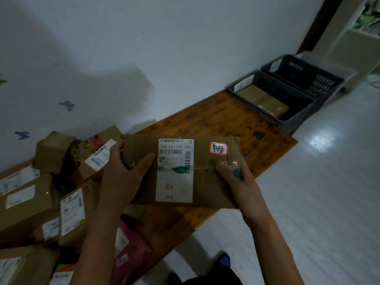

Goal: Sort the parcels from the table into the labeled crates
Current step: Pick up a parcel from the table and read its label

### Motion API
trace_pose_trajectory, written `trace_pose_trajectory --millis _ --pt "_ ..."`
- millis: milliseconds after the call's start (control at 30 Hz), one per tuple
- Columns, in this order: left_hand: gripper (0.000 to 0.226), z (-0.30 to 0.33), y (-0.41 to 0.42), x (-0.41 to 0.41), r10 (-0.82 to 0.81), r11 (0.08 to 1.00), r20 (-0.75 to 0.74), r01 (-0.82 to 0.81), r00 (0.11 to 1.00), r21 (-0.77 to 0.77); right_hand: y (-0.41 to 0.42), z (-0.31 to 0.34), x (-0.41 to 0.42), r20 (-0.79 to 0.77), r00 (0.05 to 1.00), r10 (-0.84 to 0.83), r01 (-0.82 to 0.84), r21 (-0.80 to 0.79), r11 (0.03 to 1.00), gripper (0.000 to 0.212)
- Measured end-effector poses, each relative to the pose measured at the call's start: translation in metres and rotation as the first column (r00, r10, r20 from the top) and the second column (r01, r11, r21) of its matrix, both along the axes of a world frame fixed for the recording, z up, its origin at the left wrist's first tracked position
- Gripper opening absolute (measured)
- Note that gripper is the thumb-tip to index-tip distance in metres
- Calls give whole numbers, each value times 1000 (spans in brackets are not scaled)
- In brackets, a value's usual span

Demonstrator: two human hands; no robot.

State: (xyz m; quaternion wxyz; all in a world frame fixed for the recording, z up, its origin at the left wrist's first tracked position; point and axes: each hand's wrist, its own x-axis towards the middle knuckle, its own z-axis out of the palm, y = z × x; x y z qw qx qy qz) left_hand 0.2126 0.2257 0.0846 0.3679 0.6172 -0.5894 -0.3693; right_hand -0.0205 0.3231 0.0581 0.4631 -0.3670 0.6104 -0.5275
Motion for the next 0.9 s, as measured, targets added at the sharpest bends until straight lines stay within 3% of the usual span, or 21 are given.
trace_pose_trajectory --millis 133,300,467,533,600,667,733,900 --pt "87 2 -15 -48 -93 995 11 93 996 -26 3 2 -34 20 986 -163 163 -12 986 48" --pt "82 10 -16 -107 -125 990 -46 121 991 -71 11 4 -83 70 961 -267 272 -71 960 57" --pt "50 8 -18 -150 -174 982 -137 160 975 -103 15 2 -127 173 923 -345 362 -77 929 60" --pt "31 5 -21 -167 -84 988 -225 52 971 -144 14 -1 -141 227 904 -363 386 -65 920 63" --pt "24 -4 -20 -184 130 977 -402 -186 906 -105 11 -5 -152 293 876 -383 415 -53 908 63" --pt "41 -16 -13 -203 276 957 -595 -276 755 94 7 -10 -156 355 842 -406 448 -40 893 60" --pt "71 -29 0 -223 300 953 -703 -164 645 256 1 -15 -150 391 811 -435 478 -15 878 62" --pt "100 -46 16 -259 214 949 -758 52 616 310 -10 -17 -130 384 819 -427 452 27 892 69"
